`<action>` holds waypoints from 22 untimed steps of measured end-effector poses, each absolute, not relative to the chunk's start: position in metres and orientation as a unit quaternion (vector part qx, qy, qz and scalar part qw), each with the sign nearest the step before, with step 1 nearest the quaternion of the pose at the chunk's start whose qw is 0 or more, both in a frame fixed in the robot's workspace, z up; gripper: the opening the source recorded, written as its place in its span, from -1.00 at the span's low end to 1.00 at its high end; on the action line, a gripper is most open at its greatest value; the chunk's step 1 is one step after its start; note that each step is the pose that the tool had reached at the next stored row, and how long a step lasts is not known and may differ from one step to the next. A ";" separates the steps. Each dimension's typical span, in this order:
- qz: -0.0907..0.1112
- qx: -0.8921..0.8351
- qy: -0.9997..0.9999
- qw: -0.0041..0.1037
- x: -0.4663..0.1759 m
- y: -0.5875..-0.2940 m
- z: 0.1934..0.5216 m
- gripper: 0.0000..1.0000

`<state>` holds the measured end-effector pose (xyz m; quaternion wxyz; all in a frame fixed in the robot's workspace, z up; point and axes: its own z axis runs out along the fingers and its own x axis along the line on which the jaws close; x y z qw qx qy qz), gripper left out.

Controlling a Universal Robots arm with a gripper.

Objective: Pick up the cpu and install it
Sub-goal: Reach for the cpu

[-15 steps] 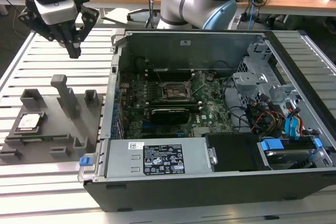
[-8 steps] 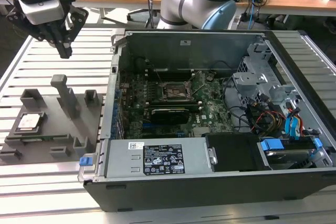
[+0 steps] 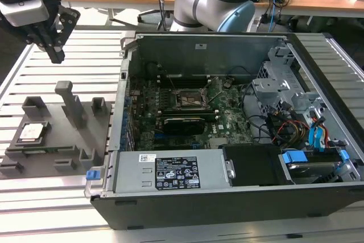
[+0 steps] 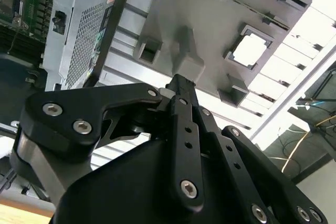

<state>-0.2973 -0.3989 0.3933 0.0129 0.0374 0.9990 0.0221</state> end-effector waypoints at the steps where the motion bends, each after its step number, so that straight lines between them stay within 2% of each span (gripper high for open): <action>1: 0.022 0.037 0.999 0.013 -0.300 -0.399 0.393 -0.79; 22: 0.022 0.037 0.999 0.013 -0.338 -0.399 0.393 -0.79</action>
